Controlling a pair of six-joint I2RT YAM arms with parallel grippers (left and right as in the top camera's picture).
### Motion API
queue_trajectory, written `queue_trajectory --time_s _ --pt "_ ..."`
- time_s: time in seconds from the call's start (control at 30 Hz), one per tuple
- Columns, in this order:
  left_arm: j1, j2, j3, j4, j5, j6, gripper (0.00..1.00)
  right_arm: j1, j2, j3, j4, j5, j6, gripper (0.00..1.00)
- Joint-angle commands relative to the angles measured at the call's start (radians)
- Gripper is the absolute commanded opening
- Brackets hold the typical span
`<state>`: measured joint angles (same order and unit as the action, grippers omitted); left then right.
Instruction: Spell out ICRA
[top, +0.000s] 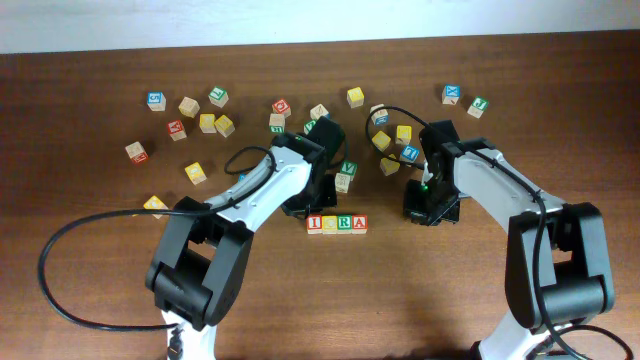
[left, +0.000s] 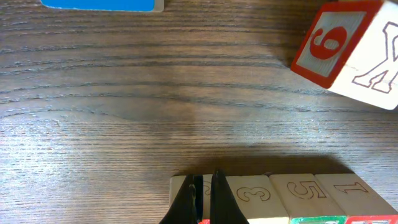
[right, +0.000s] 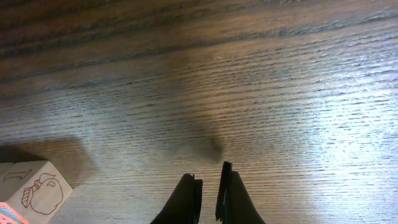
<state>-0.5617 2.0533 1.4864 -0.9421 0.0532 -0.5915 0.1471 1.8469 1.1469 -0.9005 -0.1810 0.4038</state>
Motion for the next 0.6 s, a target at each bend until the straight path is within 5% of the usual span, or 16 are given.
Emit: queue_trajectory --time_s 0.0,0.57 --pt "-0.002 0.010 -0.011 -0.003 0.011 -0.002 0.00 -0.004 0.008 -0.003 0.003 0.002 -0.006 0.06" --pt "0.047 0.007 0.036 0.010 0.029 0.018 0.00 -0.002 0.008 -0.003 0.003 -0.025 -0.006 0.05"
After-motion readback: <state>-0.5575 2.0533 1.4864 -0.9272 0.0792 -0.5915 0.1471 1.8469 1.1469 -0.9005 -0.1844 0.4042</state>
